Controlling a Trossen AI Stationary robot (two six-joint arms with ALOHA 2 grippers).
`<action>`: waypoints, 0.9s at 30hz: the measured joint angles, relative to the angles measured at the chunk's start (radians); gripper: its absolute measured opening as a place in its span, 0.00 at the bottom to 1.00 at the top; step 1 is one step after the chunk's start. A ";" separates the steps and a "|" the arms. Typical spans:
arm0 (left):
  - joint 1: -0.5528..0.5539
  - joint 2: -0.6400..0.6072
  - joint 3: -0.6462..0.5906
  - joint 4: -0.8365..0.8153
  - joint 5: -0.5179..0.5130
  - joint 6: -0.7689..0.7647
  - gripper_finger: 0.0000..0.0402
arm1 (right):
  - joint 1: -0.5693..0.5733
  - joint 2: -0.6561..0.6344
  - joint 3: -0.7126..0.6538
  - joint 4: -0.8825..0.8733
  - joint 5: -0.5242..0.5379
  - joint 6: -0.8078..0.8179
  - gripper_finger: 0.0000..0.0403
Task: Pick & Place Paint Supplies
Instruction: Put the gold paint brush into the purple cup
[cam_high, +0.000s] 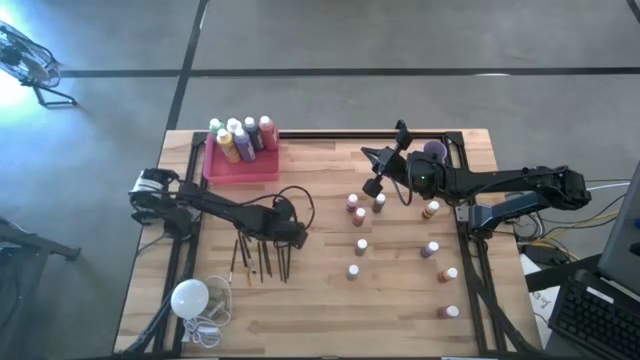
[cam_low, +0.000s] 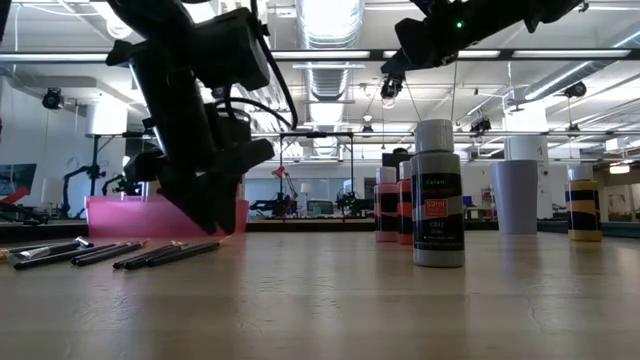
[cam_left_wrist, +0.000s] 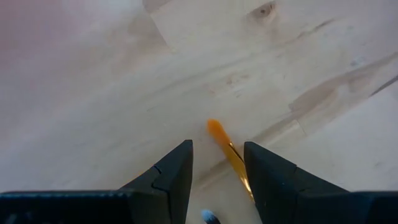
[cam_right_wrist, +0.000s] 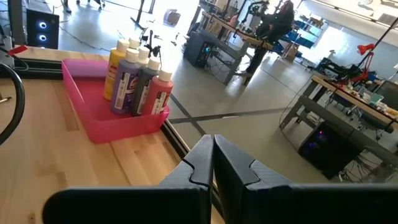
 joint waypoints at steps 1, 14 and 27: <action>0.000 0.000 -0.001 0.000 -0.010 0.000 0.37 | 0.000 0.000 0.000 0.000 0.000 0.000 0.02; 0.020 0.048 -0.003 0.011 0.032 0.004 0.37 | 0.000 0.000 0.000 -0.003 0.000 -0.002 0.02; 0.025 0.049 -0.003 0.013 0.044 -0.002 0.35 | 0.000 0.000 0.000 -0.014 0.000 -0.005 0.02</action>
